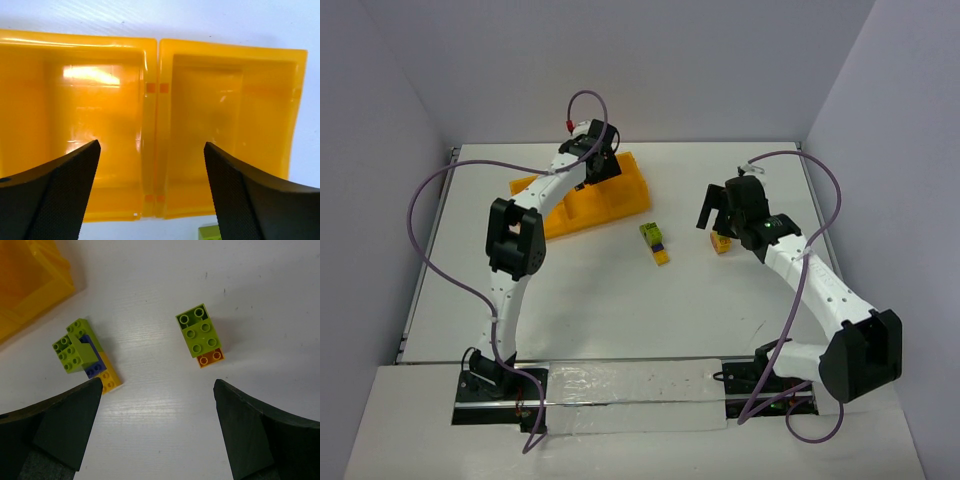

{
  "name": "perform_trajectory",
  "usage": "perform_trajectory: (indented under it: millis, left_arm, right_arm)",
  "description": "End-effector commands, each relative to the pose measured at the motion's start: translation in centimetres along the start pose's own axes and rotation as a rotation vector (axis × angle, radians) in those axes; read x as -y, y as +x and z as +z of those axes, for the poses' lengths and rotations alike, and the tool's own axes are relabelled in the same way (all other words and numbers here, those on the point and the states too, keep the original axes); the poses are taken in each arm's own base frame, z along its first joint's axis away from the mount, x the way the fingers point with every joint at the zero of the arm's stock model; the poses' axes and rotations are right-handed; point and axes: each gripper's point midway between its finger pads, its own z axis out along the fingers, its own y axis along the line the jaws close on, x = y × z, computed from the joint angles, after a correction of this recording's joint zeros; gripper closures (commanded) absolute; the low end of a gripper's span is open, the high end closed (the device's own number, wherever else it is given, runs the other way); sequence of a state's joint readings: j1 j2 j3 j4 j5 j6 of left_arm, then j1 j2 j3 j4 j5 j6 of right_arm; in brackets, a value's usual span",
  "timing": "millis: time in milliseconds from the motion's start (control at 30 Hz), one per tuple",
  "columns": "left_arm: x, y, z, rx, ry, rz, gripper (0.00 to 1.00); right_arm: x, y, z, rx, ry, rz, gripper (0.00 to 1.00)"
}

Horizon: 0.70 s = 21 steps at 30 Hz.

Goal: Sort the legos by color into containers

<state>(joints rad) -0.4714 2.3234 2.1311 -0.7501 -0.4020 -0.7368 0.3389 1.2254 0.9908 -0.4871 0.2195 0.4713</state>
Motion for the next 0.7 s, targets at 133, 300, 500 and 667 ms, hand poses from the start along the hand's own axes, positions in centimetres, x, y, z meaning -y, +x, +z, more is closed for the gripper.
perform_trajectory:
  millis: [133, 300, 500, 667]
  left_arm:
    - [3.8, -5.1, -6.2, 0.126, 0.148, 0.021, 0.06]
    - [5.4, -6.6, -13.5, 0.227, 0.252, 0.063, 0.11]
    - [6.4, -0.6, -15.0, 0.069, 0.323, 0.099, 0.2]
    - [7.3, 5.4, -14.7, -0.007, 0.21, 0.106, 0.22]
  right_arm:
    - [-1.4, -1.8, -0.6, 0.043, -0.042, 0.003, 0.0]
    - [-2.8, -1.5, -1.0, 0.038, -0.13, -0.038, 0.0]
    - [-3.0, -2.1, -1.3, 0.074, -0.122, -0.006, 0.0]
    - [-2.0, -3.2, -2.1, 0.143, -0.079, 0.045, 0.0]
